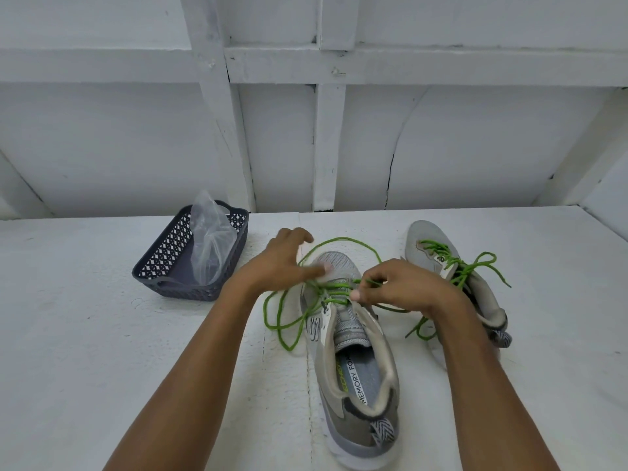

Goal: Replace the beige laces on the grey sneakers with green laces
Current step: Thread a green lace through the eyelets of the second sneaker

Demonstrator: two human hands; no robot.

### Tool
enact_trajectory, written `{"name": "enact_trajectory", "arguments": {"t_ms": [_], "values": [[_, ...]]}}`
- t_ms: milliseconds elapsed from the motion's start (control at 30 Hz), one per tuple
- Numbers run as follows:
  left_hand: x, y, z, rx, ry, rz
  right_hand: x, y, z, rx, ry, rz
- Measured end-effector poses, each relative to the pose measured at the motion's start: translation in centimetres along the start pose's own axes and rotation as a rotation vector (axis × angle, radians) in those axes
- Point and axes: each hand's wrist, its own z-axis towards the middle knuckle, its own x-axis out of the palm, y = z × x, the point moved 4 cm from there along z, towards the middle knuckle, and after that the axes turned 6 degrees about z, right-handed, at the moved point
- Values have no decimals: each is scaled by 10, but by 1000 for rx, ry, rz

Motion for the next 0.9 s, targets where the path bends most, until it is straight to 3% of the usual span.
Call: {"name": "enact_trajectory", "arguments": {"t_ms": [67,133,233,367,433,500,567,600,667,733,833,900], "values": [[-4,13,11,-165,-167,-34,0,1,0,-2,-3,16],[0,21,24,-279,-135,119,1,-1,0,22,-1,66],[16,25,37,-283,-6,347,5,-2,1,51,11,140],[23,25,47,-268,-79,307,7,-7,4,55,-21,322],[16,18,48,-208,-216,98,9,-10,6,46,-43,493],[2,7,40,-104,-277,-448,11,-15,8,55,-41,841],[-13,-4,26,65,-125,-915,10,-21,8,61,-16,1148],[-19,-9,18,151,-16,-991,9,-23,8,56,-2,1230],[-25,-11,5,243,209,-981,9,-22,9,19,23,1345],[-24,-4,-1,204,335,-930,10,-25,12,-4,-21,1527],[-19,8,-4,65,271,-751,13,-33,17,78,-167,1544],[-16,9,-7,14,247,-633,12,-39,16,107,-229,1297]]}}
